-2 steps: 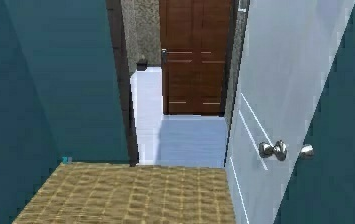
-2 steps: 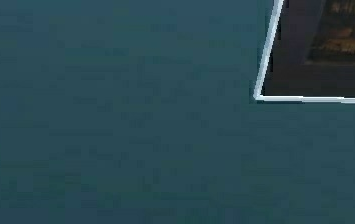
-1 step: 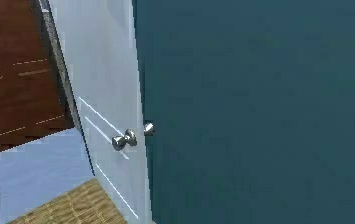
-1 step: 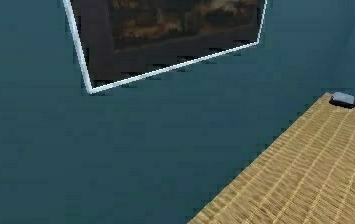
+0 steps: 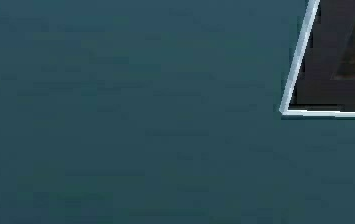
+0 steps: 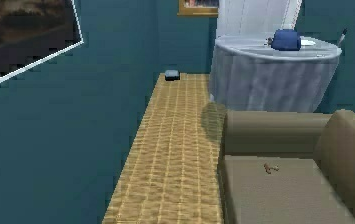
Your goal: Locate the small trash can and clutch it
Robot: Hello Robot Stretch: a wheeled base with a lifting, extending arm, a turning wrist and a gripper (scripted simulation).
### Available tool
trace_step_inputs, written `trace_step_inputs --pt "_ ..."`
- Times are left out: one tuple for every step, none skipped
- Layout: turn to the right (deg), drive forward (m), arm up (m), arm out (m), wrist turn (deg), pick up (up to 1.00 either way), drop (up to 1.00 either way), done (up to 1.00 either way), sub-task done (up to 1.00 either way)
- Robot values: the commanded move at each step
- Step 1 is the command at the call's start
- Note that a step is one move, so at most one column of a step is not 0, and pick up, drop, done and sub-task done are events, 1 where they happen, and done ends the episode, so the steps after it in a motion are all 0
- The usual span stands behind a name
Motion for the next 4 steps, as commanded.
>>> trace_step_inputs --pt "3.0 0.0 0.0 0.0 0.0 0.0 0.0 0.0 0.0" --pt "0.0 0.05 0.0 0.0 0.0 0.0 0.0 0.0 0.0" --pt "-45.0 0.0 0.0 0.0 0.0 0.0 0.0 0.0 0.0" --pt "-39.0 0.0 0.0 0.0 0.0 0.0 0.0 0.0 0.0"
